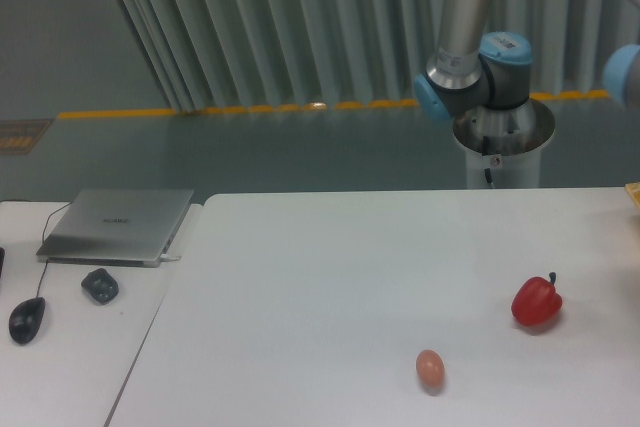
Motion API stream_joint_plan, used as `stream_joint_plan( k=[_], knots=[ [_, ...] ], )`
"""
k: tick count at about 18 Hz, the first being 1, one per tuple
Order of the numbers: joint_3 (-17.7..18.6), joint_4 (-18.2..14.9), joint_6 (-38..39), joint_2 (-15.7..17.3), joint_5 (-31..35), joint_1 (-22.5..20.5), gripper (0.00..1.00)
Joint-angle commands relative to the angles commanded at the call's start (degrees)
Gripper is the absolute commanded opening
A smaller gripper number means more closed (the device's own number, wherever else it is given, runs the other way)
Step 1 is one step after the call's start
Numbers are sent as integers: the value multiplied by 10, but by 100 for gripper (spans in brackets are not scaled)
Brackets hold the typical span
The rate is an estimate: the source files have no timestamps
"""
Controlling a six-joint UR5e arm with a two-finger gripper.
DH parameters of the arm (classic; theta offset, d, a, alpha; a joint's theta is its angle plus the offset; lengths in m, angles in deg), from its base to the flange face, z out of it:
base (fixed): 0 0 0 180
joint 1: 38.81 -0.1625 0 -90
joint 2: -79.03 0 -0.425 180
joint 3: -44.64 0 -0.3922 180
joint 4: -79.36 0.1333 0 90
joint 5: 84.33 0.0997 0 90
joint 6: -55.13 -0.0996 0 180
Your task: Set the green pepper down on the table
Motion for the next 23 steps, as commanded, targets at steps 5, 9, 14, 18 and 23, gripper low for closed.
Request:
stream_joint_plan(
  k=[5,9,14,18,23],
  knots=[
    [-26,3,56,-36,0,31,52],
    [-35,13,100,-55,2,58,52],
    [-32,39,132,-91,5,95,54],
    [-30,47,144,-103,6,106,79],
    [-26,47,147,-92,6,112,100]
  ],
)
